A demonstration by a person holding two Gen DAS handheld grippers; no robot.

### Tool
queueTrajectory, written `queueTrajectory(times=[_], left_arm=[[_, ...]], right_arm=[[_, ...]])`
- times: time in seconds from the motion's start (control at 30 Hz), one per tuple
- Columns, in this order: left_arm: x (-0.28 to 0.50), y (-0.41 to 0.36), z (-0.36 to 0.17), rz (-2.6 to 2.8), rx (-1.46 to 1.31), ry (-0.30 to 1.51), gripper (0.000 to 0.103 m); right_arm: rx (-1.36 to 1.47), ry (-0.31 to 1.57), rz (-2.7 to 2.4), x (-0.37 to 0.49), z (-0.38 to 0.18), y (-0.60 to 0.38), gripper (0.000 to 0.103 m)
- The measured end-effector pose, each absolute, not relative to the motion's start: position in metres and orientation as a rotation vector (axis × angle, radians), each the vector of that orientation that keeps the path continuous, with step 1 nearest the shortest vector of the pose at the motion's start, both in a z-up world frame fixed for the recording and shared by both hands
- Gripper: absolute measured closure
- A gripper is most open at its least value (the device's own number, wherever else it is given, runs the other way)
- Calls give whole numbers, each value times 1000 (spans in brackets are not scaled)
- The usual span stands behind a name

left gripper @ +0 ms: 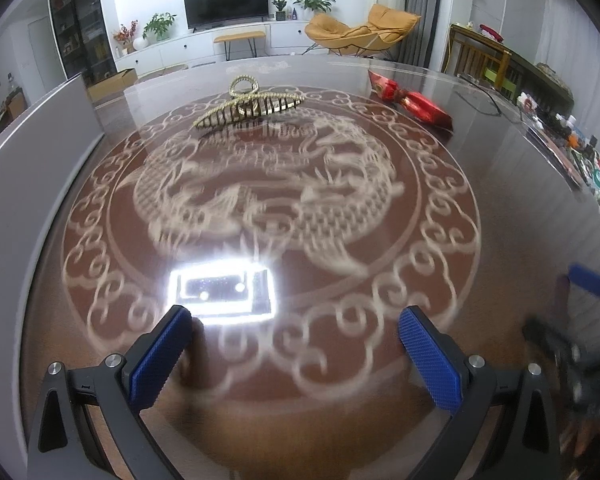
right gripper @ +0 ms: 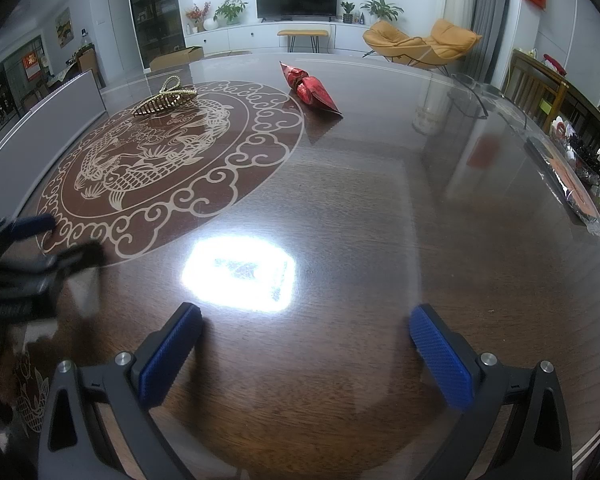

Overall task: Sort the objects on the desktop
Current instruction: 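Move left tool to the gold claw clip and grasp it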

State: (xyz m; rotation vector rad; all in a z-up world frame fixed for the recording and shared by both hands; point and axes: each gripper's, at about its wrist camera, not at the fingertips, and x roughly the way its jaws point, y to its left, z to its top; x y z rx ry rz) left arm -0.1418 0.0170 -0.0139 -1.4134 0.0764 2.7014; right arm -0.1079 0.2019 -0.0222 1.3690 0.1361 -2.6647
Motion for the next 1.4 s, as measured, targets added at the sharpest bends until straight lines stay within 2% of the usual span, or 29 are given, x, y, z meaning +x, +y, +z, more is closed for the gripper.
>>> queueTrajectory(times=[0.17, 0.27, 0.37, 0.47, 0.7, 0.97, 1.03, 1.17, 1.4], left_arm=[[-195, 6, -13, 2769, -1550, -29, 0], [-224, -1, -9, 2815, -1692, -189, 0], [-248, -7, 1, 2808, -1690, -446, 0], [-269, -8, 14, 2872, -1673, -554, 0], [-314, -3, 17, 2888, -1745, -568, 0], [-322, -25, 4, 2929, -1813, -628, 0], [-325, -21, 0, 2927, -1830, -603, 0], [-334, -9, -5, 2964, -1871, -429, 0], [-341, -22, -4, 2959, -1794, -353, 0]], right_arm=[[1369, 136, -2665, -108, -22, 202, 0], [1369, 136, -2665, -109, -23, 202, 0], [1369, 136, -2665, -109, -23, 202, 0], [1369, 136, -2665, -108, -22, 202, 0], [1369, 136, -2665, -108, -22, 202, 0], [1369, 135, -2666, -108, -22, 202, 0], [1369, 135, -2666, -108, -22, 202, 0], [1369, 135, -2667, -108, -22, 202, 0], [1370, 134, -2667, -108, -22, 202, 0]])
